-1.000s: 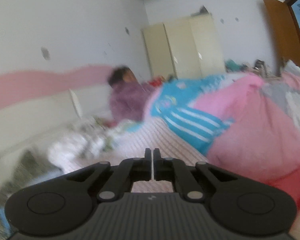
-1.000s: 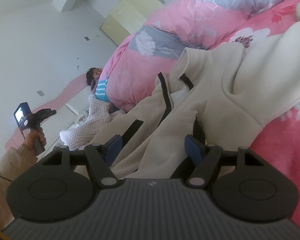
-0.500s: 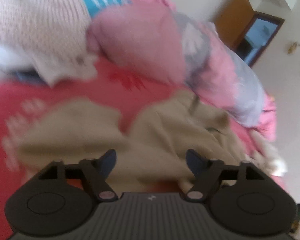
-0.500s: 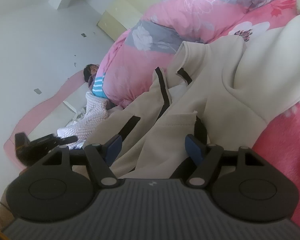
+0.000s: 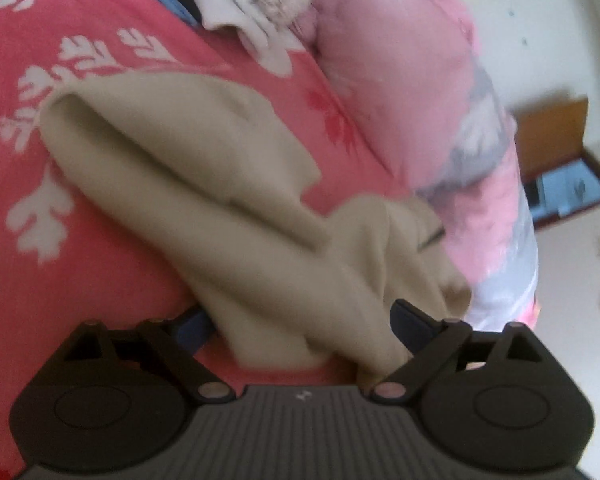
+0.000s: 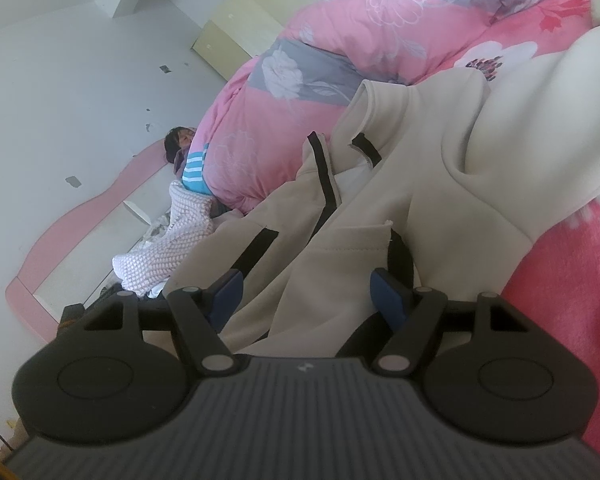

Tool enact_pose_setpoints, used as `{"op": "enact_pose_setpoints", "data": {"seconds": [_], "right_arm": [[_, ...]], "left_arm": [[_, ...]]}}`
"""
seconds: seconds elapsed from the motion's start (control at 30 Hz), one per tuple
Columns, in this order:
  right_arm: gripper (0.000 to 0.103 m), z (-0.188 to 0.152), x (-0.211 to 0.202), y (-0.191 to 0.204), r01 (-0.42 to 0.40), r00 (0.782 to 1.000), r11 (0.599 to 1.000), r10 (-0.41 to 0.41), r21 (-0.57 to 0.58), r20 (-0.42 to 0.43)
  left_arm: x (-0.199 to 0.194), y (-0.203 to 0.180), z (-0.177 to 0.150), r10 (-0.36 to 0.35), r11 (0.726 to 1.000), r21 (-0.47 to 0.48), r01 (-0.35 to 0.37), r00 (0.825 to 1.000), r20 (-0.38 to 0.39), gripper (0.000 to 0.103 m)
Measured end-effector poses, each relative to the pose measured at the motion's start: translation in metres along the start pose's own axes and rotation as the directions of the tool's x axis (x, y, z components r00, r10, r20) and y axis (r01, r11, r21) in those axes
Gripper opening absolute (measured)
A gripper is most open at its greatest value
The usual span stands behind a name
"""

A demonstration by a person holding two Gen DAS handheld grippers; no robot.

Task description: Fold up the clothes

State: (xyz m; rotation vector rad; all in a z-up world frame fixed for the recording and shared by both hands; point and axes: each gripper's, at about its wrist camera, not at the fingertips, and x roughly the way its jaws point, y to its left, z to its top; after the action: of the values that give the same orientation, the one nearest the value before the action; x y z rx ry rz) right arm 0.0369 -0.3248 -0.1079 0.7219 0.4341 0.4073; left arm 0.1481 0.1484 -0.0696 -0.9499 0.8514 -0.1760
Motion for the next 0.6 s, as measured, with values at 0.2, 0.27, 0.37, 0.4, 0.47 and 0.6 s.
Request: {"op": "enact_pose_setpoints", "data": {"seconds": [0.2, 0.27, 0.37, 0.4, 0.47, 0.6], "right_arm": [[0.072, 0.0, 0.001, 0.001, 0.002, 1.0, 1.0, -0.002, -0.003, -0.002], [0.072, 0.0, 0.001, 0.001, 0.003, 1.0, 1.0, -0.003, -0.004, -0.003], [0.072, 0.0, 0.001, 0.001, 0.004, 1.0, 1.0, -0.004, -0.004, -0.002], [0.072, 0.0, 0.001, 0.001, 0.004, 1.0, 1.0, -0.004, -0.004, -0.002], [0.072, 0.0, 0.001, 0.0, 0.004, 1.0, 1.0, -0.004, -0.004, -0.002], [0.072, 0.0, 0.002, 0.001, 0.005, 1.0, 1.0, -0.005, -0.004, -0.005]], "left_arm": [[0.016, -0.011, 0.018, 0.049, 0.998, 0.033, -0.053, 0.993, 0.105, 0.091], [0.023, -0.017, 0.022, 0.108, 0.99, 0.075, -0.121, 0.983, 0.15, 0.071], [0.028, -0.023, 0.029, 0.171, 0.973, 0.124, -0.197, 0.967, 0.191, 0.042], [0.028, -0.024, 0.032, 0.18, 0.969, 0.134, -0.209, 0.963, 0.2, 0.034], [0.027, -0.029, 0.039, 0.189, 0.96, 0.159, -0.229, 0.955, 0.228, 0.026], [0.022, -0.043, 0.057, 0.2, 0.939, 0.211, -0.27, 0.932, 0.304, 0.022]]}}
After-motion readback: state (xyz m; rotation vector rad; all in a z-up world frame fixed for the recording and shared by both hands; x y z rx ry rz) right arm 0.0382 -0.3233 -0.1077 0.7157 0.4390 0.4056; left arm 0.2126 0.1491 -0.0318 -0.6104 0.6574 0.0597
